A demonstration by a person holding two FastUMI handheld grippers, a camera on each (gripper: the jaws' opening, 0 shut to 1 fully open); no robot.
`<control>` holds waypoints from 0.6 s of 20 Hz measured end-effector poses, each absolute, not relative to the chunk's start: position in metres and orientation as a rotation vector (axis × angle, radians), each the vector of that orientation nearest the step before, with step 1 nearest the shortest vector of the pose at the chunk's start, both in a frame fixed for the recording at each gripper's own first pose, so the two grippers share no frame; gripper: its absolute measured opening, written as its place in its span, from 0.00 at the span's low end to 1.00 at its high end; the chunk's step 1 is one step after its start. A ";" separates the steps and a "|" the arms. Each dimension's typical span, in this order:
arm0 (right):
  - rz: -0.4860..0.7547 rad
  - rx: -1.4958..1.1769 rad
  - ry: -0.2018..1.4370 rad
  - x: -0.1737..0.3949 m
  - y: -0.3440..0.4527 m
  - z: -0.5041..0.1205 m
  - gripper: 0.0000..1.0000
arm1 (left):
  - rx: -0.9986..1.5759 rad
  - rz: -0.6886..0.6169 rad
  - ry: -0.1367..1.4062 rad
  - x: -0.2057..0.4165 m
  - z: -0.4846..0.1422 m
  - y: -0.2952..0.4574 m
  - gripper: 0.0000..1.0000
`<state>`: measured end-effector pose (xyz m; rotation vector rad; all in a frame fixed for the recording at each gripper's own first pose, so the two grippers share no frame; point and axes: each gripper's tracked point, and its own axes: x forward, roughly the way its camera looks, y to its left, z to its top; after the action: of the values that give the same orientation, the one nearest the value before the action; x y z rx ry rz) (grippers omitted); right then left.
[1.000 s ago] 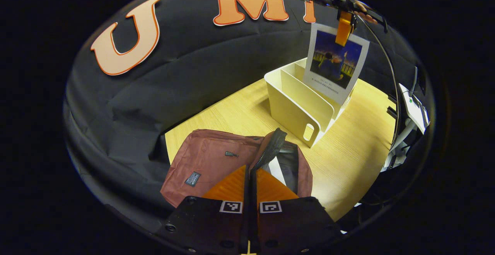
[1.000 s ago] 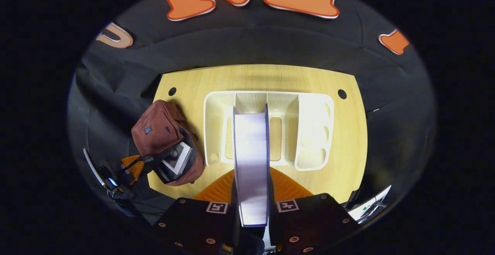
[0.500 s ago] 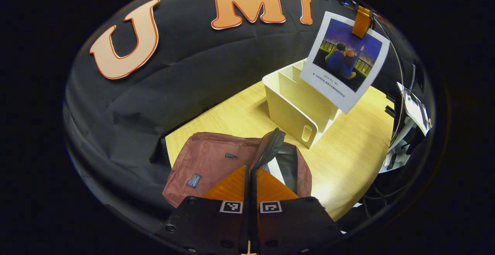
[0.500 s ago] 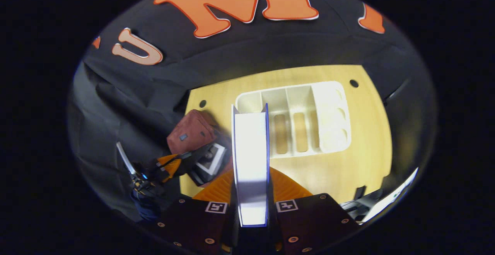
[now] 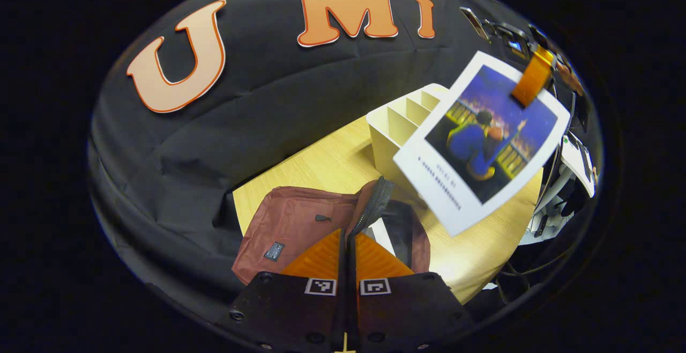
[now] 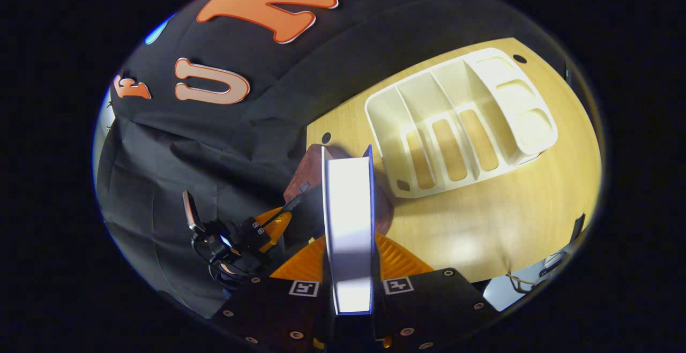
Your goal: Open the schoolbag, grab two books from the bookshelf and put them into the schoolbag.
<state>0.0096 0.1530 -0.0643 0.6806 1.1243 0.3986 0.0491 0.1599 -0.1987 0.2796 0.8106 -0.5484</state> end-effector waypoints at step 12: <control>0.381 0.918 1.123 0.017 0.255 -0.161 0.29 | 0.269 -0.544 0.801 0.044 -0.185 0.156 0.02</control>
<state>0.0166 0.2554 -0.1615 0.9184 1.1231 0.3807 0.0439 0.1563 -0.1852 0.2689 0.8011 -0.5442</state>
